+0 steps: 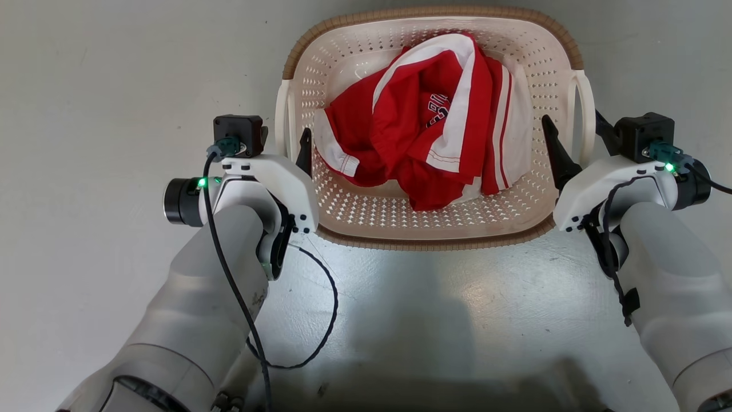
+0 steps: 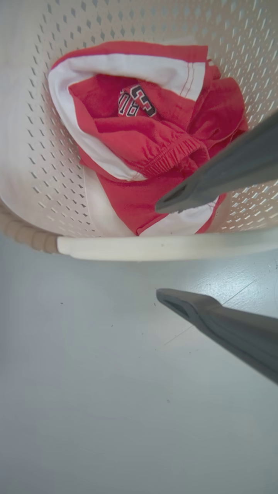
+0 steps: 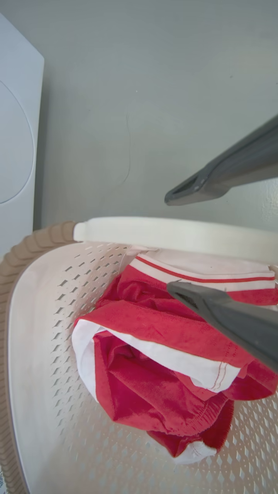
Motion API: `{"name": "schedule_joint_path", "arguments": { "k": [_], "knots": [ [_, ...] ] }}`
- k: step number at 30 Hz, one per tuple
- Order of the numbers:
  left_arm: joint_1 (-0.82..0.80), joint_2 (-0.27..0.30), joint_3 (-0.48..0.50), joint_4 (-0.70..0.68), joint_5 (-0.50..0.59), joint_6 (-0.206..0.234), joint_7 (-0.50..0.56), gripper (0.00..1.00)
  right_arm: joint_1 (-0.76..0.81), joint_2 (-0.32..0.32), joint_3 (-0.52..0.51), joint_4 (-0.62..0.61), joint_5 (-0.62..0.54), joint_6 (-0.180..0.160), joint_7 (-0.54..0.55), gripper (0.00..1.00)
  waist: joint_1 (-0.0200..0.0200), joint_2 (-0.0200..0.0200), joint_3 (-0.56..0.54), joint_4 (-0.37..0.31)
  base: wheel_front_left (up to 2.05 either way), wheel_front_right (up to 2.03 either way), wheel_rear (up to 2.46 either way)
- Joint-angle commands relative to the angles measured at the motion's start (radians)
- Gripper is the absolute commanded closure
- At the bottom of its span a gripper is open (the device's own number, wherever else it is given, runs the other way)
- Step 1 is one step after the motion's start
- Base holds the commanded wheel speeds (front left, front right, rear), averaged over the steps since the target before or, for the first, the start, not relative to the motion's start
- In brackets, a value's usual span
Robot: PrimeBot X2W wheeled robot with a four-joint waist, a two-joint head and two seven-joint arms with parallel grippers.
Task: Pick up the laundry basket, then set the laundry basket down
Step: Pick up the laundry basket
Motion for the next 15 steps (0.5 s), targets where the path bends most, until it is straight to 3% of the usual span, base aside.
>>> {"name": "schedule_joint_path", "arguments": {
  "k": [1,15],
  "knots": [
    [-0.006,0.023,0.003,0.001,-0.012,0.008,-0.002,0.0,0.026,0.019,0.02,0.001,0.009,0.006,-0.011,0.0,0.0,0.0,-0.001,-0.001,0.0,0.0,0.0],
    [-0.029,0.023,-0.076,0.041,-0.066,0.014,0.01,0.0,0.013,0.029,0.04,0.023,0.028,0.006,-0.011,0.0,0.0,0.0,0.0,-0.01,0.0,0.0,0.0]
  ]
}}
